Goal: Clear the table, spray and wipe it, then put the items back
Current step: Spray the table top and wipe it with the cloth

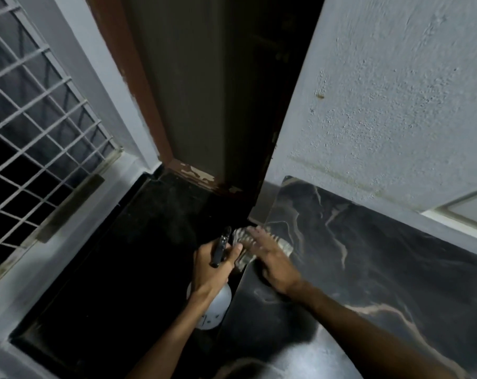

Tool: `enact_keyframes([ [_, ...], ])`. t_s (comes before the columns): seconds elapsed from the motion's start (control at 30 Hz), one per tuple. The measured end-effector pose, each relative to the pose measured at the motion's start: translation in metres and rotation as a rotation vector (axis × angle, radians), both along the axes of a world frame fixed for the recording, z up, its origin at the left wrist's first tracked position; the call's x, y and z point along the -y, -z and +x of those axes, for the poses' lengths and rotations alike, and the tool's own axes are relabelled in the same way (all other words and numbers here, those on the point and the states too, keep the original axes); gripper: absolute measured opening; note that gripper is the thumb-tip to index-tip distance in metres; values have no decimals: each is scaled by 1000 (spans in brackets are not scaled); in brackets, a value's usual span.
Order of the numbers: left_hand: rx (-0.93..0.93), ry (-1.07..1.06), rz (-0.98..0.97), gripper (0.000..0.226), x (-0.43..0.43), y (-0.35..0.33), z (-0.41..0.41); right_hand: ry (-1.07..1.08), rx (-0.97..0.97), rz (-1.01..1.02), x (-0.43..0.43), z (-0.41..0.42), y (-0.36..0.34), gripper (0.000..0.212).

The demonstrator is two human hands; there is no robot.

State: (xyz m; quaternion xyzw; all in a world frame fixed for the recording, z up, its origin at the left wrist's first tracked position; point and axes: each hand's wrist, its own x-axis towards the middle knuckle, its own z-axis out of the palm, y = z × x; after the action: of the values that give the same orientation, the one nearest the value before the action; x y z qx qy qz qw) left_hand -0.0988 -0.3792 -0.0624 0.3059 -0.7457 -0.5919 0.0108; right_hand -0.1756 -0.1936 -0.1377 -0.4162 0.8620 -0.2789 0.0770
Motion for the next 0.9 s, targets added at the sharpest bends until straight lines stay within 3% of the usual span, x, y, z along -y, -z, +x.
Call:
enact_keyframes([
  [0.1,-8,8,62,32,-4,4,-13,463,158,-39,-3,-86,-2,79],
  [0.17,-27,24,70,29,-6,5,-23,633,198,-35,9,-106,-2,83],
  [0.3,-65,91,32,21,-7,8,-51,370,-30,55,1,-111,9,68],
  [0.43,-108,127,-11,22,-11,13,-78,729,86,46,-14,-173,4,79],
  [0.57,-120,185,-46,28,-26,10,-92,502,33,70,-22,-155,7,73],
  [0.77,-129,248,4,32,-61,-8,-95,1046,136,77,-164,-131,-5,78],
  [0.83,-114,274,6,30,-79,-13,-93,975,144,84,-162,-108,-8,82],
  [0.9,-97,281,12,29,-96,-16,-90,756,131,92,-148,-86,-4,80],
])
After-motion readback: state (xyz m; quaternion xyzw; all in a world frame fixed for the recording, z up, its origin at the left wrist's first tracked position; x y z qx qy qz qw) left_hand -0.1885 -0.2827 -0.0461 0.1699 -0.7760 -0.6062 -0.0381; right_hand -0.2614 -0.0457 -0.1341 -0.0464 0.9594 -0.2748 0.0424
